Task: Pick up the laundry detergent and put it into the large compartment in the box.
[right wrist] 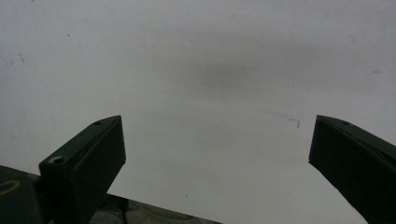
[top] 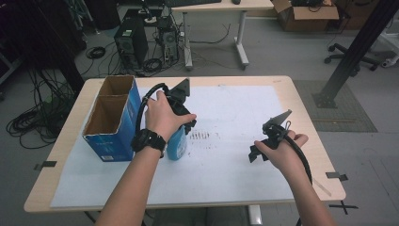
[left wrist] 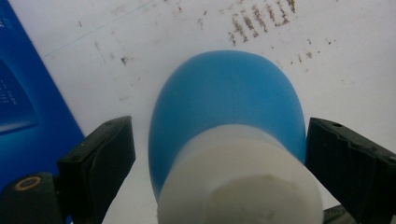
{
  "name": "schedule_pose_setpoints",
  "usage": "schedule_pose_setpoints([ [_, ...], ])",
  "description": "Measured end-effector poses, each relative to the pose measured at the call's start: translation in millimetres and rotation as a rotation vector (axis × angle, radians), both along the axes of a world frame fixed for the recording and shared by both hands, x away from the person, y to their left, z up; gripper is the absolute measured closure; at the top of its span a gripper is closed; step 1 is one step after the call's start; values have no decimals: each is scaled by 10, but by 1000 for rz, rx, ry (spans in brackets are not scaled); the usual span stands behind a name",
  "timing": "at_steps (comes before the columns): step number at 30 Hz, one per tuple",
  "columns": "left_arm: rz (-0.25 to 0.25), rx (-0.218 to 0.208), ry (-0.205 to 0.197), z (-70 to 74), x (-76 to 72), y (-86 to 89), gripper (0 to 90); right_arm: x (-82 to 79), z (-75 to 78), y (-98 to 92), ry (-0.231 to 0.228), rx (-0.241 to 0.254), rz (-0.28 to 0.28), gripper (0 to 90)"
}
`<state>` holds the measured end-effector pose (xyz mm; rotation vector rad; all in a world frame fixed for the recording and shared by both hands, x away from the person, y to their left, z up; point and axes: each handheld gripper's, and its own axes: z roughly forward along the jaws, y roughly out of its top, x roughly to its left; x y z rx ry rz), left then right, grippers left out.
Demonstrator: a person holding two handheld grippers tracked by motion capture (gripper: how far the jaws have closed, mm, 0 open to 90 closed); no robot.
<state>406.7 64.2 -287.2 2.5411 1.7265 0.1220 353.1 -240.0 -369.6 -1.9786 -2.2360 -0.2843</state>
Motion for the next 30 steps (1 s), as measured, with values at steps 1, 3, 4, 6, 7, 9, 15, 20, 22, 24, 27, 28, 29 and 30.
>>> schedule_pose_setpoints([
  [1, 0, 0, 0, 0, 0, -1, 111, -1, -2, -2, 0, 0, -1, 38],
  [3, 0, 2, -1, 2, -1, -1, 115, -2, -2, -1, 3, -1, -2, 38],
  [4, 0, 2, 1, 3, -2, -3, 121, -3, -4, -1, 4, 0, -2, 38],
  [6, 2, 3, 1, 3, -3, -4, 129, -4, -6, -1, 4, 2, -3, 38],
  [7, 2, 3, 1, 3, -2, -1, 132, -4, -6, 0, 3, 1, -4, 38],
  [9, 3, 3, 0, 4, 0, 1, 139, -4, -6, -1, 3, 1, -3, 38],
  [15, 2, 10, 0, 2, 4, 4, 157, -4, -6, -1, 4, 2, -3, 38],
  [20, 3, 10, 1, 0, 8, -2, 168, -5, -15, -5, 8, 1, -7, 38],
  [22, 3, 10, 2, -1, 8, -4, 170, -8, -20, -10, 6, 4, -5, 38],
  [24, 6, 9, 0, -4, 7, -4, 170, -10, -20, -11, 4, 2, -4, 38],
  [27, 4, 10, 1, -7, 7, 0, 177, -11, -19, -13, 6, 3, -6, 38],
  [28, 4, 10, 1, -6, 6, 1, 180, -12, -20, -14, 5, 4, -7, 38],
  [29, 4, 11, 2, -5, 6, 2, 185, -11, -20, -15, 7, 3, -6, 38],
  [30, 4, 12, 2, -4, 6, 3, 190, -11, -22, -16, 6, 4, -7, 38],
])
